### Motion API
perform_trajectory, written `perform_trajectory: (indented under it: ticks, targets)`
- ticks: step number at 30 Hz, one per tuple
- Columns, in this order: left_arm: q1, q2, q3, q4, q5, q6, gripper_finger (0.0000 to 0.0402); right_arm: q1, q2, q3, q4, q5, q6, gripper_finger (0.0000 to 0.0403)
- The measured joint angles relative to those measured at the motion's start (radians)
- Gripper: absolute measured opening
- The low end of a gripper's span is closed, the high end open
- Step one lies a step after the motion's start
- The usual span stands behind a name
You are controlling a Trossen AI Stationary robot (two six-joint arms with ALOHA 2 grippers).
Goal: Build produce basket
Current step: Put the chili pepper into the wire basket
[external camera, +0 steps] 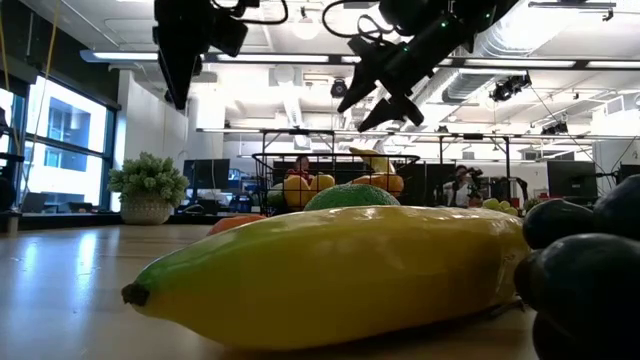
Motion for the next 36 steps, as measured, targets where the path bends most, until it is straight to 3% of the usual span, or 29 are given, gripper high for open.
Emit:
perform_trajectory:
  ticks: [13,23,30,36]
  targets:
    - [-0.265,0.0,-0.001,-0.013,-0.05,-0.523,0.0213,0.006,0.0,0.0,-0.219,-0.065,-0.117,0.0255]
    - [-0.484,0.001,-0.137,-0.027,0.015,-0.975,0.0213,0.005,0.0,0.0,-0.224,-0.095,-0.233,0.0255]
    - [-0.644,0.001,-0.164,-0.017,0.072,-1.319,0.0213,0.005,0.0,0.0,-0.222,-0.095,-0.287,0.0255]
    - [-0.801,0.001,-0.166,-0.001,0.052,-1.598,0.0213,0.005,0.0,0.0,-0.222,-0.095,-0.305,0.0255]
